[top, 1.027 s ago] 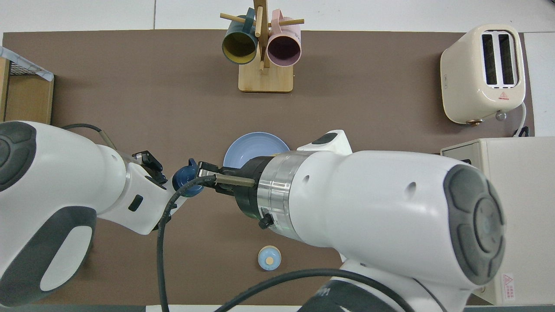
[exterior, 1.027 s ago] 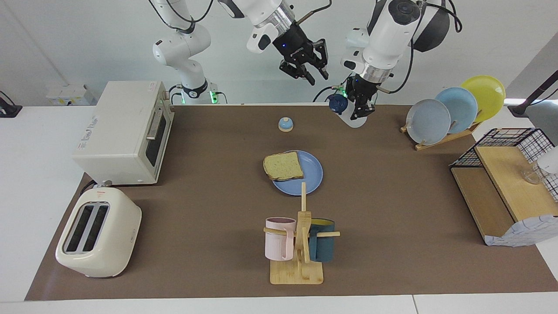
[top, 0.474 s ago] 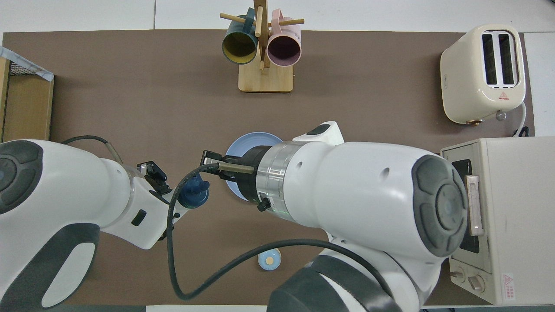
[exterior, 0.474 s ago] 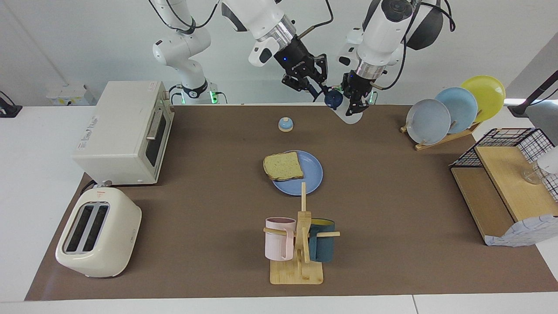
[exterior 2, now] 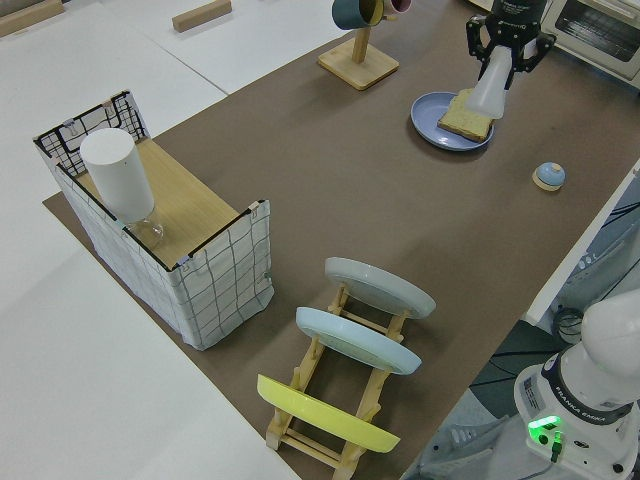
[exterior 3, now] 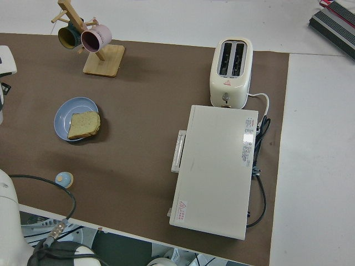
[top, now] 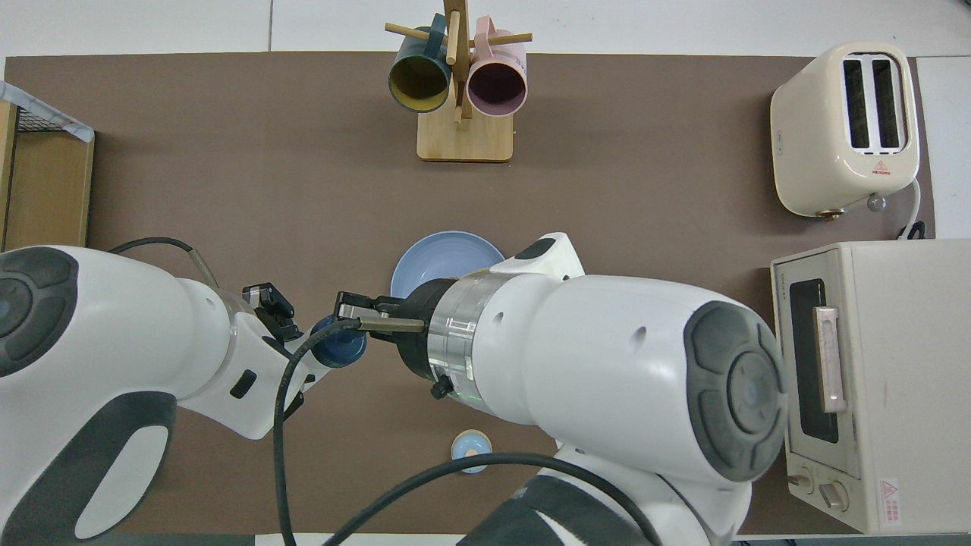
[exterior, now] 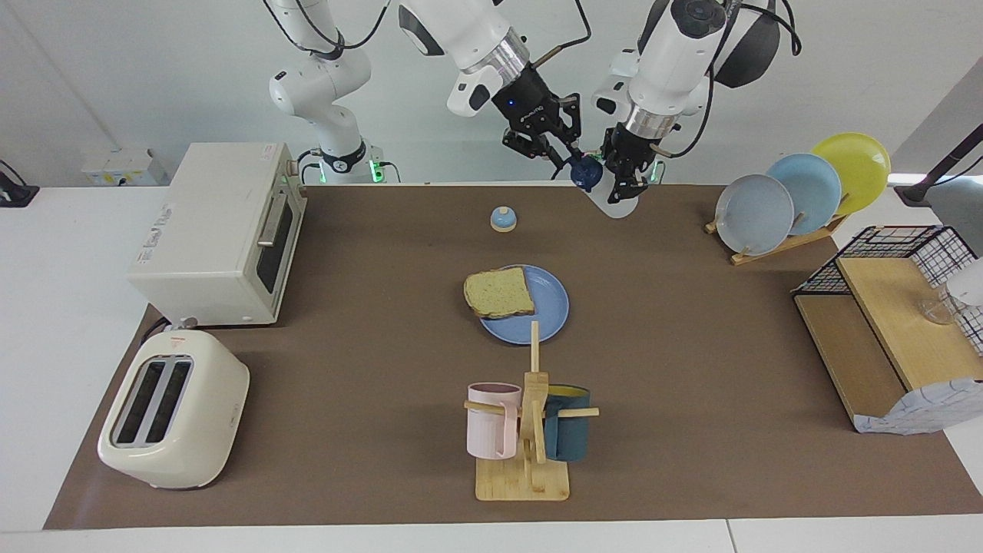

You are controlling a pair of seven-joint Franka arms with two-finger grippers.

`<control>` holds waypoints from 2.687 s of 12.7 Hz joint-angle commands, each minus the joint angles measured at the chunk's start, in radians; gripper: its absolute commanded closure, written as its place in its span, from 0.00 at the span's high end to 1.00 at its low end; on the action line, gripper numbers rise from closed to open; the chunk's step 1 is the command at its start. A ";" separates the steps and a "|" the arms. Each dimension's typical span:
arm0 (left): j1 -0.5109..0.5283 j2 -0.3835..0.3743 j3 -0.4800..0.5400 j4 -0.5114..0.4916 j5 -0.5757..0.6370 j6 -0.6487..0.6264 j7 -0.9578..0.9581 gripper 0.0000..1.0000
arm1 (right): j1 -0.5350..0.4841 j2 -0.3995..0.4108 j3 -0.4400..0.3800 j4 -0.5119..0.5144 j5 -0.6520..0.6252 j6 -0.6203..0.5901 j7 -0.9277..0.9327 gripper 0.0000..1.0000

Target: Put bread on plate and add seasoning

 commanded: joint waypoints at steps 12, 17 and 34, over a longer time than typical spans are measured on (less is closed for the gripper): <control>-0.010 -0.035 0.004 -0.034 0.001 0.027 0.012 0.00 | 0.008 0.003 0.004 -0.001 -0.032 0.020 0.080 0.00; -0.010 -0.037 0.007 -0.036 0.001 0.013 0.012 0.00 | -0.033 -0.004 -0.001 -0.016 0.187 0.196 0.108 0.00; 0.136 -0.012 0.013 -0.037 -0.111 0.226 -0.120 0.00 | -0.671 -0.017 -0.019 0.189 -0.475 -0.770 -0.606 1.00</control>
